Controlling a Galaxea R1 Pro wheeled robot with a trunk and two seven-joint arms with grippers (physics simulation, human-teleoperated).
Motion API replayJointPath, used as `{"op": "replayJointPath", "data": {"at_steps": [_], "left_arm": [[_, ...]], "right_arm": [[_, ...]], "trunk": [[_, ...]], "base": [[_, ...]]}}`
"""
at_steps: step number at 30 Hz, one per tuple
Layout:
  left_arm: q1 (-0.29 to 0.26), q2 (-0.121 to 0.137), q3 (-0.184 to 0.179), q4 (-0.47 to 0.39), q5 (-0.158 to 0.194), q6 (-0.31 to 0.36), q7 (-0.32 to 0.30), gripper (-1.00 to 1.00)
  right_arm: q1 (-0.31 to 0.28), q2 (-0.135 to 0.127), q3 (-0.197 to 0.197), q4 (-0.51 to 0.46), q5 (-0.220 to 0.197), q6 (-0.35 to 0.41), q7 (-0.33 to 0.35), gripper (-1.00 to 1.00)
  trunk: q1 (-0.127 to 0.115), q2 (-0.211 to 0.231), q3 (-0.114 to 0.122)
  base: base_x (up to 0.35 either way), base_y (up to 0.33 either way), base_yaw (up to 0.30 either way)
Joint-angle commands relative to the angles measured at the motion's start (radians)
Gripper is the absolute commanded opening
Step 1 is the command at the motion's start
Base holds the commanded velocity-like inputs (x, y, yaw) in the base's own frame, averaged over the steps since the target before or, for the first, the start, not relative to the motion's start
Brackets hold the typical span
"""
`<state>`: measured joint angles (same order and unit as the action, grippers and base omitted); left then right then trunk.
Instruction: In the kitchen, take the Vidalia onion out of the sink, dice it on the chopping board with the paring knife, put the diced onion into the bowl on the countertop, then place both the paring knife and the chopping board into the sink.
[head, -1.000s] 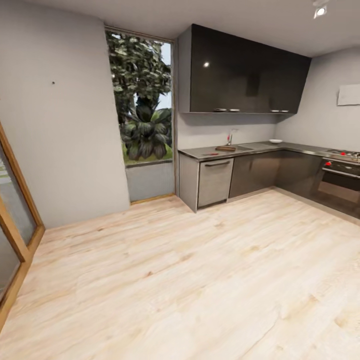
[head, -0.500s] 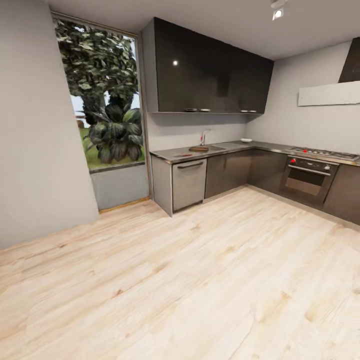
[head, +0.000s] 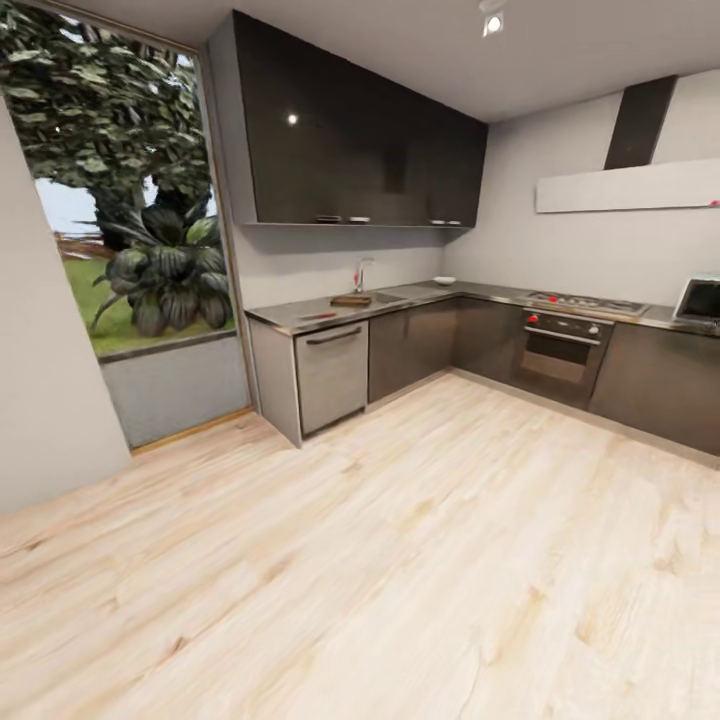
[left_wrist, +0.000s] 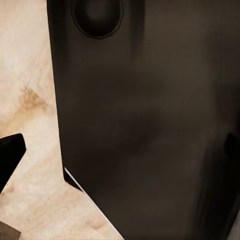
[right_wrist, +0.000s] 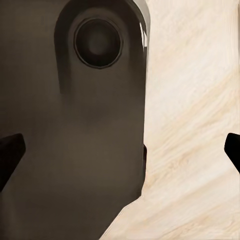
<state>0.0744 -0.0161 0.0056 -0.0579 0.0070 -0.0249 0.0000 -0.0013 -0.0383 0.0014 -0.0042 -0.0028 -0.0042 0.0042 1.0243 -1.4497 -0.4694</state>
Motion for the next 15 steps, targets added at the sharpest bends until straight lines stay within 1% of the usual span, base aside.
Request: {"op": "replayJointPath", "data": {"at_steps": [1, 6, 15], "left_arm": [[0.001, 0.0, 0.0, -0.002, 0.001, -0.001, 0.0, 1.0], [0.001, 0.001, 0.0, -0.002, 0.001, -0.001, 0.0, 1.0], [0.001, 0.01, 0.0, -0.002, 0.001, -0.001, 0.0, 1.0]], "right_arm": [[0.0, 0.0, 0.0, 0.0, 0.0, 0.0, 0.0, 1.0], [0.0, 0.0, 0.0, 0.0, 0.0, 0.0, 0.0, 1.0], [0.0, 0.001, 0.0, 0.0, 0.0, 0.0, 0.0, 1.0]], "trunk": [[0.001, 0.0, -0.001], [0.001, 0.0, -0.001], [0.001, 0.0, -0.001]], "base": [[0.343, 0.0, -0.281], [0.343, 0.0, -0.281], [0.343, 0.0, -0.281]]}}
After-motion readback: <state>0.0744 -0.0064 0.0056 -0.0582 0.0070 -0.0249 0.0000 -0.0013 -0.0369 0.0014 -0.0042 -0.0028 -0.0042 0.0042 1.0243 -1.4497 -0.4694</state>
